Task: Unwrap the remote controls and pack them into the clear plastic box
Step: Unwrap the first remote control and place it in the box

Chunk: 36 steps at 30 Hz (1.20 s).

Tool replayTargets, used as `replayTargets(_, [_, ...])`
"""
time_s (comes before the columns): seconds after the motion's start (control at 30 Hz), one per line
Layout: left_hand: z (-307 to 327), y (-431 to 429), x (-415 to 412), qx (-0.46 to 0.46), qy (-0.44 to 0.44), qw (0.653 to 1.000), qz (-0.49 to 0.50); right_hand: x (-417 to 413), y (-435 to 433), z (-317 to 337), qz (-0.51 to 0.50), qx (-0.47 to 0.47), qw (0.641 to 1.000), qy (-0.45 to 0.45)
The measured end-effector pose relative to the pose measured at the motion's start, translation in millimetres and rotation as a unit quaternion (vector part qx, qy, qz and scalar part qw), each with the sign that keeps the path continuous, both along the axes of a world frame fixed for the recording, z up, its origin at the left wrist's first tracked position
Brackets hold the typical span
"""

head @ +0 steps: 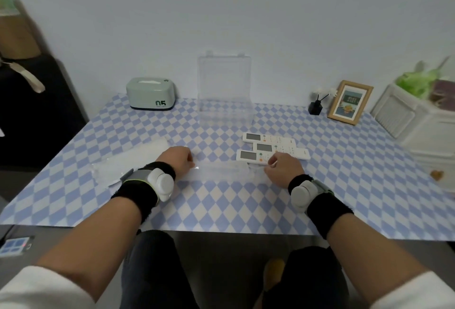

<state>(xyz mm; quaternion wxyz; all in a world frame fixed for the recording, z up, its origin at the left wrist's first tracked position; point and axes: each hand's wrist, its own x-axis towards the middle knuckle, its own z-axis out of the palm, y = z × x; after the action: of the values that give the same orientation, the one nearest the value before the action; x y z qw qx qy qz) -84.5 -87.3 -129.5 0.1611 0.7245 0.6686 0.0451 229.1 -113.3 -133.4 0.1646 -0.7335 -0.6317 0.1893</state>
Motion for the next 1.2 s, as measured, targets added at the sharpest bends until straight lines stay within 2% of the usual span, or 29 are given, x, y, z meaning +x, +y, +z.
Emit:
replayTargets(0.1, [11.0, 3.4, 10.3, 0.011, -0.038, 0.999, -0.007, 1.2, 10.0, 0.4, 0.021, 0.012, 0.999, -0.043])
replayTargets(0.2, [21.5, 8.9, 13.3, 0.035, -0.147, 0.989, -0.002, -1.2, 21.4, 1.5, 0.055, 0.010, 0.995, -0.085])
replayTargets(0.33, [32.7, 17.3, 16.8, 0.078, -0.299, 0.951, 0.020, -1.6, 36.1, -1.1, 0.106, -0.010, 0.984, -0.144])
replayTargets(0.47, [37.8, 24.4, 22.8, 0.043, -0.436, 0.897, 0.068, -0.9, 48.4, -1.9, 0.110, -0.061, 0.967, -0.220])
replayTargets(0.6, [34.8, 29.3, 24.1, 0.046, -0.427, 0.899, 0.088, 0.2, 56.3, 1.9, 0.098, -0.094, 0.966, -0.220])
replayTargets(0.67, [34.0, 29.7, 25.8, 0.067, -0.434, 0.894, 0.091, 2.8, 55.9, 1.3, 0.085, -0.096, 0.973, -0.192])
replayTargets(0.73, [34.1, 29.8, 27.6, 0.077, -0.461, 0.880, 0.082, 8.3, 54.5, -2.0, 0.063, -0.082, 0.987, -0.122])
replayTargets(0.83, [36.2, 30.0, 32.0, 0.079, -0.517, 0.848, 0.082, 15.6, 51.0, -5.0, 0.027, -0.046, 0.999, 0.001])
replayTargets(0.97, [39.5, 32.6, 38.6, 0.079, -0.589, 0.796, 0.110, 12.5, 45.9, 2.7, -0.020, 0.044, 0.995, 0.082])
replayTargets(1.1, [44.1, 34.0, 54.6, 0.030, -0.655, 0.740, 0.150, 7.8, 40.6, 17.7, -0.031, 0.093, 0.983, 0.156])
replayTargets(1.2, [41.4, 29.5, 66.1, -0.062, -0.688, 0.706, 0.154, 1.0, 33.4, 25.8, -0.006, 0.075, 0.970, 0.231])
